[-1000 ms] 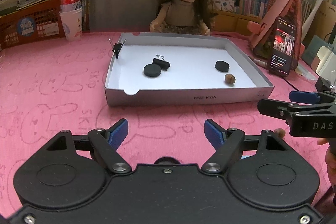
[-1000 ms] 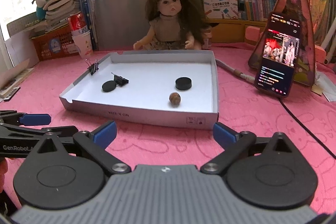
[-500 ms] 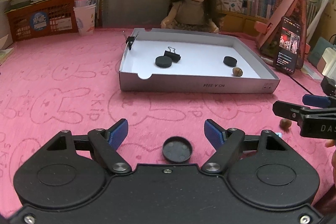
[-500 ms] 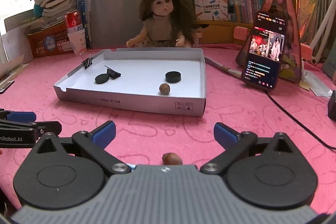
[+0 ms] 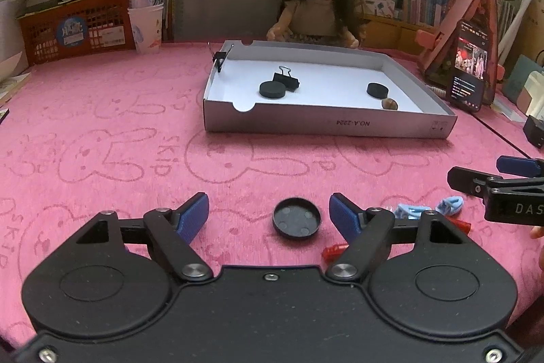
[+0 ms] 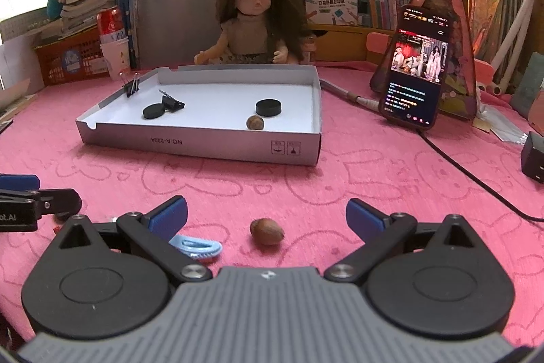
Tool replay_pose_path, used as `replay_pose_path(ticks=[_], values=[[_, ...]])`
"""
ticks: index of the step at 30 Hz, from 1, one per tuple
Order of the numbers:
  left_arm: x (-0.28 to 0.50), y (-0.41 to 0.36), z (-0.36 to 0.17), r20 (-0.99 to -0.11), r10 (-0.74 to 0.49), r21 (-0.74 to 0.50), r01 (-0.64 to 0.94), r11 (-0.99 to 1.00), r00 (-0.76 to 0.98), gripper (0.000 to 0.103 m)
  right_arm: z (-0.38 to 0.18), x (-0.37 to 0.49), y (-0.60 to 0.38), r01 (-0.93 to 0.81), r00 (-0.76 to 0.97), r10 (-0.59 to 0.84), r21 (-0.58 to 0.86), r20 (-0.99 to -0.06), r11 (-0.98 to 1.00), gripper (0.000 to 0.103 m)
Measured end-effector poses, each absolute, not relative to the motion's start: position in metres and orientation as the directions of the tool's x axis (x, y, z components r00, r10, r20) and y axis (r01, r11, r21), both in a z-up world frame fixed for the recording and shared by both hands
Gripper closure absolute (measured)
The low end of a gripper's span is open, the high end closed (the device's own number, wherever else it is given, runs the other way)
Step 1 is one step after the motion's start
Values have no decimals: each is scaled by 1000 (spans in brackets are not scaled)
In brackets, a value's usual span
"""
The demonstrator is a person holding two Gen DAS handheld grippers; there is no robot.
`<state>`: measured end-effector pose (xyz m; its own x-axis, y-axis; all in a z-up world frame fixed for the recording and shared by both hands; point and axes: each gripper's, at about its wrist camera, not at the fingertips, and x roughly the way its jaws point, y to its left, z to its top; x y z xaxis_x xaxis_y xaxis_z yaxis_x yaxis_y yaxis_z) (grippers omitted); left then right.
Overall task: Organize rigid objects
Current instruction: 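Grasp a second brown nut with the right tool while the left tool grasps a black lid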
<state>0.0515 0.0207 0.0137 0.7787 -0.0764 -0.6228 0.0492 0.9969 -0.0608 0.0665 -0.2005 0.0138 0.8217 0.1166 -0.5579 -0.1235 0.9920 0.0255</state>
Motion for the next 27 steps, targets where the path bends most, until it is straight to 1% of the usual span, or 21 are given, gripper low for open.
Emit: replay_pose_path(ticks=[6,9,13,18,21,27], values=[[45,21,11,-618,-81,-61,56,997,782,32,9,61,-202,-110,827,98,12,-554,994,0],[43,20,10,-616,-90,-65,64,996,782,37,7,60,-202,-106,827,92,7,-555,994,0],[41,19,11,-610,-99,-71,70,995,786,46,5,57,-202,-100,829,85,2,-553,995,0],[40,15,11,-608,-107,-70,81,994,787,52,4,56,-203,-95,832,79,0,-549,996,0],[40,14,10,-608,-103,-66,79,995,787,54,4,56,-203,-93,834,79,3,-546,996,2],[40,13,10,-607,-99,-59,79,995,789,54,4,55,-201,-106,833,89,1,-547,994,12]])
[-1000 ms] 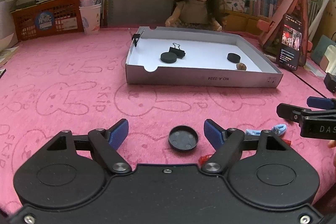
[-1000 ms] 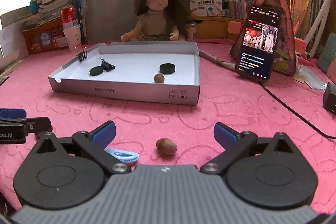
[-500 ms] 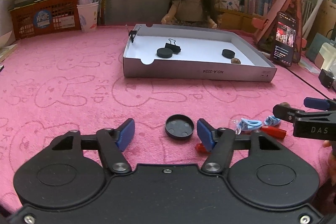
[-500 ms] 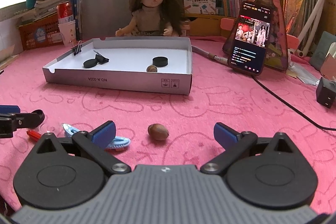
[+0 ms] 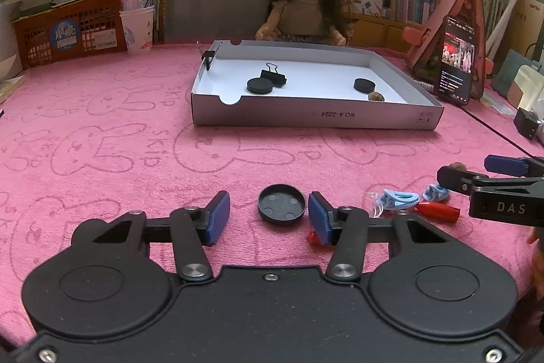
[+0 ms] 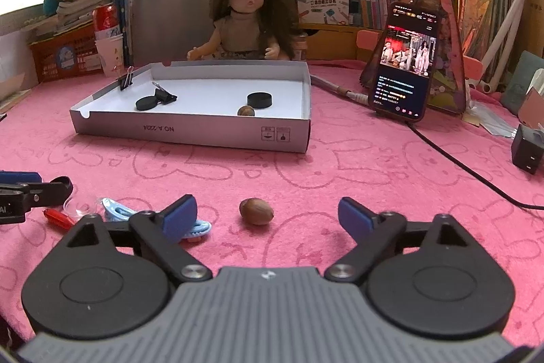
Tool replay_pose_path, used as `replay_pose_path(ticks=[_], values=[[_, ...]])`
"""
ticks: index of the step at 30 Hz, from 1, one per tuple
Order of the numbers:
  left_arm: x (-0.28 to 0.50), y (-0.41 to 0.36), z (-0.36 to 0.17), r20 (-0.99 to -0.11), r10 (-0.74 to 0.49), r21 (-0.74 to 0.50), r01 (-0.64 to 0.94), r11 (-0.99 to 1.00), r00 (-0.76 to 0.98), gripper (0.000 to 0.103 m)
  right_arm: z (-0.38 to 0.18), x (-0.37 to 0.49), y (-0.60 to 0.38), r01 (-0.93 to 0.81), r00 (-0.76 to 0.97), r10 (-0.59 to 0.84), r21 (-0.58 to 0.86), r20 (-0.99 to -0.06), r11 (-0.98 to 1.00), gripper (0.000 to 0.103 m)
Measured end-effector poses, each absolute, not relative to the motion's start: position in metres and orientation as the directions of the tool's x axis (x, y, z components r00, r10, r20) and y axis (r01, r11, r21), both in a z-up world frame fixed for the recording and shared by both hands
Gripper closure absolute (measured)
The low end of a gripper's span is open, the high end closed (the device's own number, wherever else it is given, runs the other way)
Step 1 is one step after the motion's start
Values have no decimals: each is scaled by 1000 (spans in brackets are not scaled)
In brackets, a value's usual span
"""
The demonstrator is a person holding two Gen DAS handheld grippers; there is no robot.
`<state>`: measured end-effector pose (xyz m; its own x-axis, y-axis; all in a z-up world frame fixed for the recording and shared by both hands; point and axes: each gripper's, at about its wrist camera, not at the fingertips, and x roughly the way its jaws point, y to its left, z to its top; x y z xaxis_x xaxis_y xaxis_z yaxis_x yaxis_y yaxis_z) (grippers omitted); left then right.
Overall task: Organize rigid objects
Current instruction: 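Grasp a second brown nut with the right tool while the left tool grasps a black lid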
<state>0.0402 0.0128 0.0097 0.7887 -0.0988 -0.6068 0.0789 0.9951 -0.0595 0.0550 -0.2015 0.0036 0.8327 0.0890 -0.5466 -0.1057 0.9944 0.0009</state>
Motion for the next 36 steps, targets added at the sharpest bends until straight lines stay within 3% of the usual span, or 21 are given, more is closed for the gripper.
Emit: replay_pose_path(ticks=[8,12,17,22,36], values=[[41,8,7,-611,-80,-16,89,996,788,54,5,52,-198,-122,839,101,-3,-535,993,28],[42,6,7,-610,-75,-12,85,996,789,55,5,53,-197,-128,834,107,0,-541,992,49],[41,6,7,-599,-66,-8,77,997,798,73,2,53,-194,-144,827,108,-22,-552,989,62],[41,7,8,-599,-69,-16,75,997,798,74,2,51,-191,-151,829,104,-40,-549,988,77],[74,11,43,-582,-143,-73,123,990,801,74,29,78,-195,-151,827,141,26,-545,988,77]])
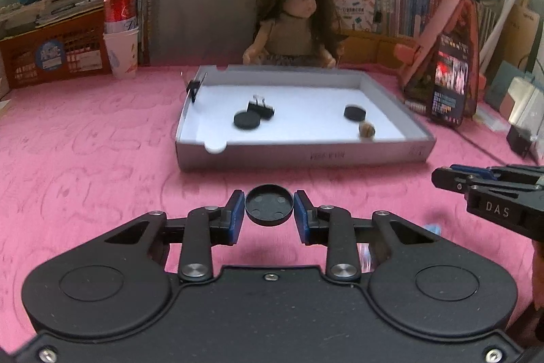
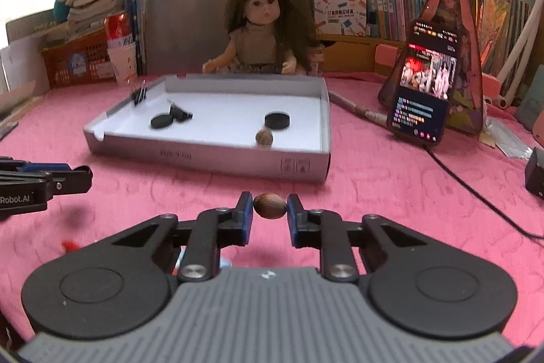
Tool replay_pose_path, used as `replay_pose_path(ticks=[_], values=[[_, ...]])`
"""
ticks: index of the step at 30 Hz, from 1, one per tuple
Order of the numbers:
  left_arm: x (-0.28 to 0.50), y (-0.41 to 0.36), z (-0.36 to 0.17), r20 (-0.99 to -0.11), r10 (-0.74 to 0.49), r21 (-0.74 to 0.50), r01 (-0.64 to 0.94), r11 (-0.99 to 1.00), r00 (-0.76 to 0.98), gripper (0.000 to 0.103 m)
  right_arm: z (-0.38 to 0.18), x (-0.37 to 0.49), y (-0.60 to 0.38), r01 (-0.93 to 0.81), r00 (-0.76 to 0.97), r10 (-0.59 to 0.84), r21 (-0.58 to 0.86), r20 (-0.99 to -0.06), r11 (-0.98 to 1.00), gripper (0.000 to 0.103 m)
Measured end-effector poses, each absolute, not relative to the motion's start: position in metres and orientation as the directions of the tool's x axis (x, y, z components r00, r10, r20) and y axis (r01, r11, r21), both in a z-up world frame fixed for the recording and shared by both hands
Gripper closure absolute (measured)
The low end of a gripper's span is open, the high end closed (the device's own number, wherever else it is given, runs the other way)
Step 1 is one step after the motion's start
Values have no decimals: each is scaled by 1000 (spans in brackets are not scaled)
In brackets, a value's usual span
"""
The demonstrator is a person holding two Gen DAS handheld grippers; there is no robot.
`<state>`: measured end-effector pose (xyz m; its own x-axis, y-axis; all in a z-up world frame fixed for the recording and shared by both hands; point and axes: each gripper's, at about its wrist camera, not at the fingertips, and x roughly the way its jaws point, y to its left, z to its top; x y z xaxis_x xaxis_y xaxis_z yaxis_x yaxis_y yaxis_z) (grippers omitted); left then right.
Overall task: Organize rigid objects
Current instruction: 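Carry the nut and the black lid over the white tray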
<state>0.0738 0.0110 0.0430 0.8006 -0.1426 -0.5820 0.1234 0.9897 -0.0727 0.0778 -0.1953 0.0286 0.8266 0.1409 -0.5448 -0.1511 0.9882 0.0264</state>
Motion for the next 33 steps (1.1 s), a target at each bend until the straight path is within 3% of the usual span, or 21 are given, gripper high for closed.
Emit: replay_pose_path(ticks=[6,12,25,33], values=[[107,13,66,-555,-145,-69,128,989,819,74,44,106,-197,-149,824,154,54,-546,987,77],[148,18,70,-594,-149,-98,113,989,790,74,50,138,-198,-136,802,163,90,-574,987,77],[203,20,41,-684,-104,-83,65,994,722,74,32,194,-193,-148,684,215,156,-698,977,77],[217,20,27,-702,-77,-67,42,997,708,74,23,210,-185,-143,660,199,139,-724,980,77]])
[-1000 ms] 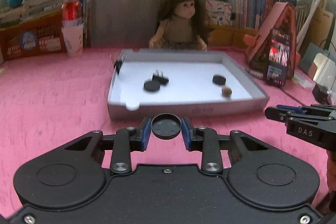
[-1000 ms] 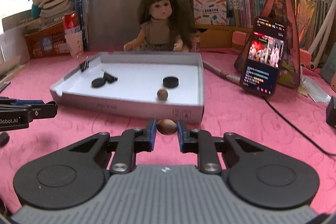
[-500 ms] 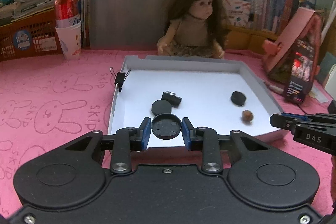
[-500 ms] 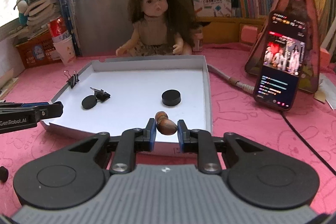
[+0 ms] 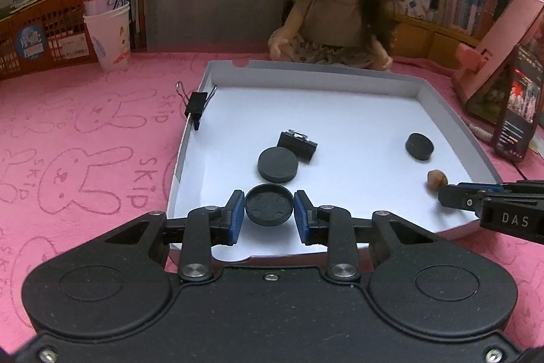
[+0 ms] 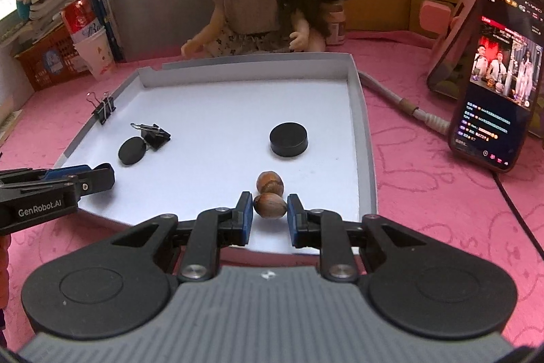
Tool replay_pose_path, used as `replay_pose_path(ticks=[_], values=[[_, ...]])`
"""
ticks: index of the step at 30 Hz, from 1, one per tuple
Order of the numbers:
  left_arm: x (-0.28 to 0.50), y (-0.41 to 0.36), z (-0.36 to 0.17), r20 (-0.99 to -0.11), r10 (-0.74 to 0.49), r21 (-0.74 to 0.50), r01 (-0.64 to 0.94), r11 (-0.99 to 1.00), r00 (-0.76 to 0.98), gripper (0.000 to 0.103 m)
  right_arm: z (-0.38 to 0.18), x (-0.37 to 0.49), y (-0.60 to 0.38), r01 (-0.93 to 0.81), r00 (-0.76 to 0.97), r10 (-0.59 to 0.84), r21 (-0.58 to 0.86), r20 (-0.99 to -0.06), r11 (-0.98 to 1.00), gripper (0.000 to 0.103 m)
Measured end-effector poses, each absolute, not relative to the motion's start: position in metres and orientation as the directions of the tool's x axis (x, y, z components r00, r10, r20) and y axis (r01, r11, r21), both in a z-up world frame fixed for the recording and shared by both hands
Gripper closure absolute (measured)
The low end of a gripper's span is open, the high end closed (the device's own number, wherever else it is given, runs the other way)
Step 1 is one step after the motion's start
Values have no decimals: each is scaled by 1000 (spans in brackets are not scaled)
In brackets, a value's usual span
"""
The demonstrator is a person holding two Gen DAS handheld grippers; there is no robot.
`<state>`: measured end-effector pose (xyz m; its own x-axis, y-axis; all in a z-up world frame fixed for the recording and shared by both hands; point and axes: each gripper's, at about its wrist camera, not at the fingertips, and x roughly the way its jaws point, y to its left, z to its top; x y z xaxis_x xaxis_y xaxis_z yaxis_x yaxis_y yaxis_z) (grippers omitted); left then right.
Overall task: Organize rigid objects
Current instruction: 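Carry the nut and the black lid over the white tray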
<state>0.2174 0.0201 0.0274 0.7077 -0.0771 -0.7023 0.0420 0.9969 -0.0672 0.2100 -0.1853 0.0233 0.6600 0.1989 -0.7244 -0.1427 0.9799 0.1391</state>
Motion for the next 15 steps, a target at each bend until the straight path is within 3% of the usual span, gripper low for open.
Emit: replay_pose_path(ticks=[15], values=[[237,23,20,-699,-54,-57,20,998,713,74,20,232,-192,-100,674,160,126,-721,987,77]])
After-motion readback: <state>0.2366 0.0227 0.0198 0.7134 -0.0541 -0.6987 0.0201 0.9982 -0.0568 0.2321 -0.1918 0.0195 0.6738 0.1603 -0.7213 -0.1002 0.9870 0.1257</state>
